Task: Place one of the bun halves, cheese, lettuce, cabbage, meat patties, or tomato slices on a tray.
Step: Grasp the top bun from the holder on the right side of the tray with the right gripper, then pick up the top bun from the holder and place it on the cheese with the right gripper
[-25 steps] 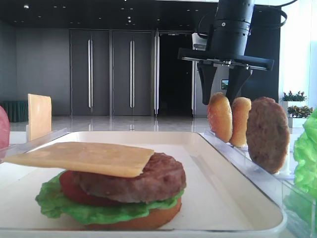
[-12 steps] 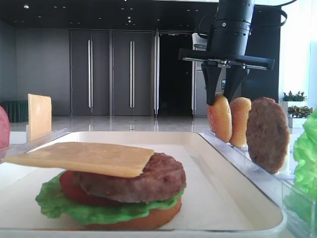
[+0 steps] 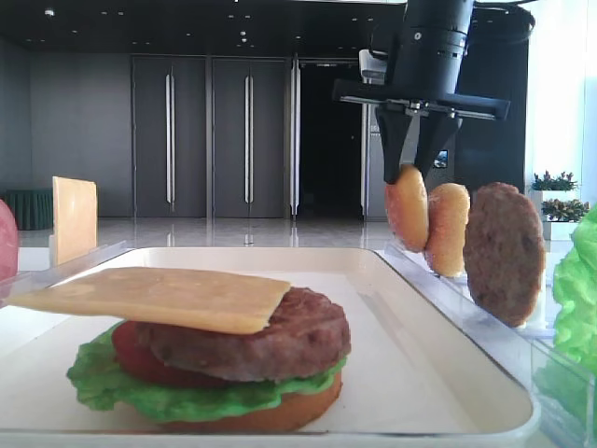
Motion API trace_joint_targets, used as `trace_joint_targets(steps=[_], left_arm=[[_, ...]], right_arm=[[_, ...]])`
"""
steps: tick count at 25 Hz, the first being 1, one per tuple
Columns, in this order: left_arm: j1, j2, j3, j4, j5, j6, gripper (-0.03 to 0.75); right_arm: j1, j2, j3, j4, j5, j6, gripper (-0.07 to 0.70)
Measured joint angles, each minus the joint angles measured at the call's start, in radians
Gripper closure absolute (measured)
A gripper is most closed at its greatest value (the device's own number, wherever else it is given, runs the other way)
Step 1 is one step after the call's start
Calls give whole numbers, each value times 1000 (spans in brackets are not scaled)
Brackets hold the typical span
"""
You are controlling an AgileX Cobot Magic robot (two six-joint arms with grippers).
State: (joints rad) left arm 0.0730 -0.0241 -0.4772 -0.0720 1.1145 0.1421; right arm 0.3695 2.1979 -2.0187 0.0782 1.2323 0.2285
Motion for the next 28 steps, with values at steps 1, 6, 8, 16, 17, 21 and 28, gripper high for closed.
trace_joint_targets(steps=[1, 6, 8, 16, 17, 21, 28], left_arm=[[0, 0, 0, 0, 0, 0, 715], [0, 0, 0, 0, 0, 0, 715], [0, 0, 0, 0, 0, 0, 715], [0, 0, 0, 0, 0, 0, 715], [0, 0, 0, 0, 0, 0, 715], [0, 0, 0, 0, 0, 0, 715], [0, 0, 0, 0, 0, 0, 715]], right_arm=[[0, 0, -17, -3, 0, -1, 437], [0, -26, -54, -8, -5, -1, 437], [0, -48, -55, -7, -4, -1, 437], [0, -120, -62, 45, -3, -1, 440], [0, -121, -62, 56, -3, -1, 440], [17, -135, -52, 59, -3, -14, 440], [69, -296, 119, -16, -3, -42, 440]])
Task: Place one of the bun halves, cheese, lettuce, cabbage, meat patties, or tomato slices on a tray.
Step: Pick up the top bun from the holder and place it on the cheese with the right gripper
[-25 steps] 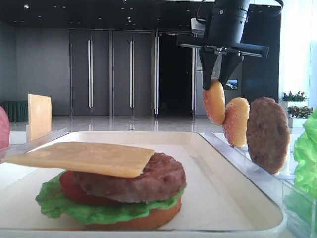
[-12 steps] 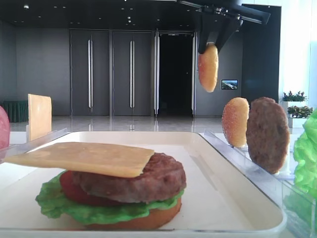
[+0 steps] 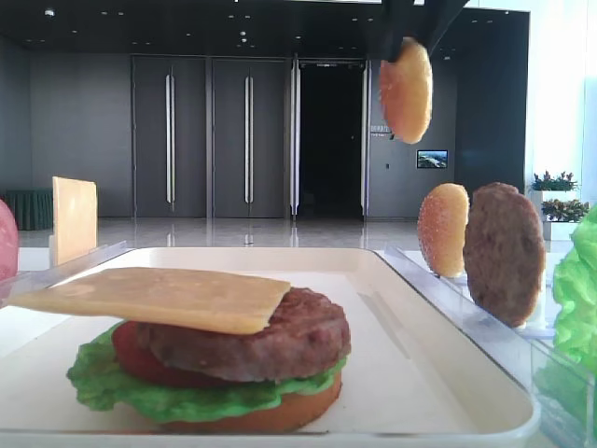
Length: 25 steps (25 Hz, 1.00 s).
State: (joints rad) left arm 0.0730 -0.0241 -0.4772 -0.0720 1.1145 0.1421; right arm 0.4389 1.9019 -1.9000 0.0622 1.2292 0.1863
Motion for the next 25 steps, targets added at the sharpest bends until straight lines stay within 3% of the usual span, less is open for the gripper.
trace_joint_targets(steps=[5, 17, 25], left_arm=[[0, 0, 0, 0, 0, 0, 715], [0, 0, 0, 0, 0, 0, 715], [0, 0, 0, 0, 0, 0, 715]], right_arm=[[49, -150, 172, -51, 0, 0, 440], [49, -452, 546, -52, 0, 6, 440], [49, -688, 729, 18, 0, 10, 440]])
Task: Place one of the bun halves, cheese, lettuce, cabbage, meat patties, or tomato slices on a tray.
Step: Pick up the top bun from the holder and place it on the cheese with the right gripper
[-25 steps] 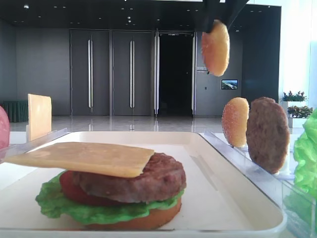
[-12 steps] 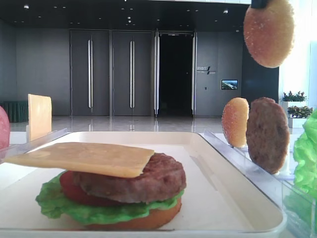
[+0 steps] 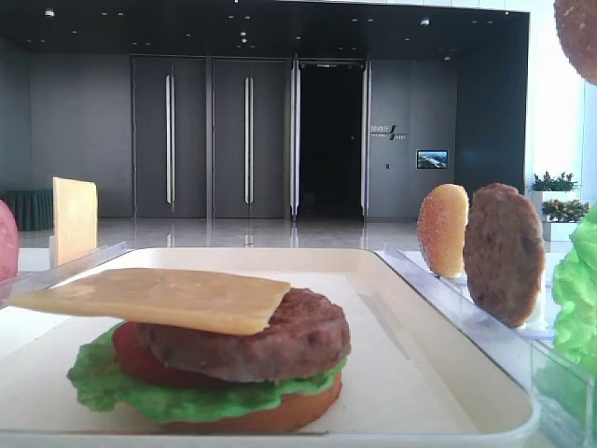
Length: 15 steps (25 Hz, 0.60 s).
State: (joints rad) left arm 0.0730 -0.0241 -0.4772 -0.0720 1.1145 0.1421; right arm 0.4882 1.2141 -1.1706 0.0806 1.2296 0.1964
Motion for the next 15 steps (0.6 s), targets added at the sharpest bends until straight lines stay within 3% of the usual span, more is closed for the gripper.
trace_joint_targets(steps=[15], left_arm=[[0, 0, 0, 0, 0, 0, 715]], right_arm=[[0, -220, 192, 101, 1, 20, 440]])
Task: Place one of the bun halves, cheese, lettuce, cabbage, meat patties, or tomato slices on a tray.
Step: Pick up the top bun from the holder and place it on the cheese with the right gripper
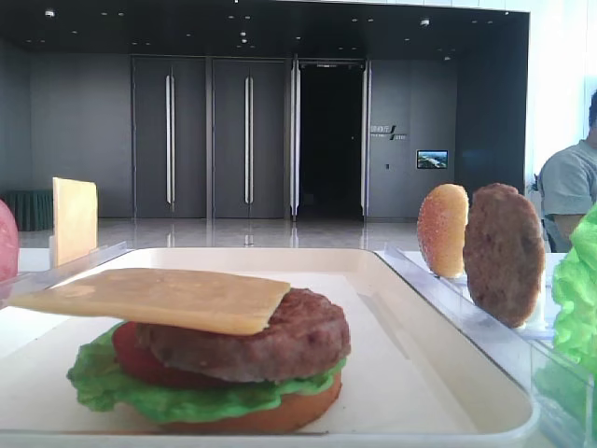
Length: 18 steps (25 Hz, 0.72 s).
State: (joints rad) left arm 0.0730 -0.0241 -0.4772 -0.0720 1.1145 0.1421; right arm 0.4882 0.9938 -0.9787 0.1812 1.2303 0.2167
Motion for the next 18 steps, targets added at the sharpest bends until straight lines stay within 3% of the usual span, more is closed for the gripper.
trace_joint_targets(steps=[3, 7, 13, 18], left_arm=[[0, 0, 0, 0, 0, 0, 715], [0, 0, 0, 0, 0, 0, 715], [0, 0, 0, 0, 0, 0, 715], [0, 0, 0, 0, 0, 0, 715]], right_arm=[[0, -5, 3, 77, 0, -44, 440], [0, -6, 7, 278, -7, -170, 440], [0, 5, 15, 521, -126, -356, 440], [0, 88, 18, 700, -162, -484, 440]])
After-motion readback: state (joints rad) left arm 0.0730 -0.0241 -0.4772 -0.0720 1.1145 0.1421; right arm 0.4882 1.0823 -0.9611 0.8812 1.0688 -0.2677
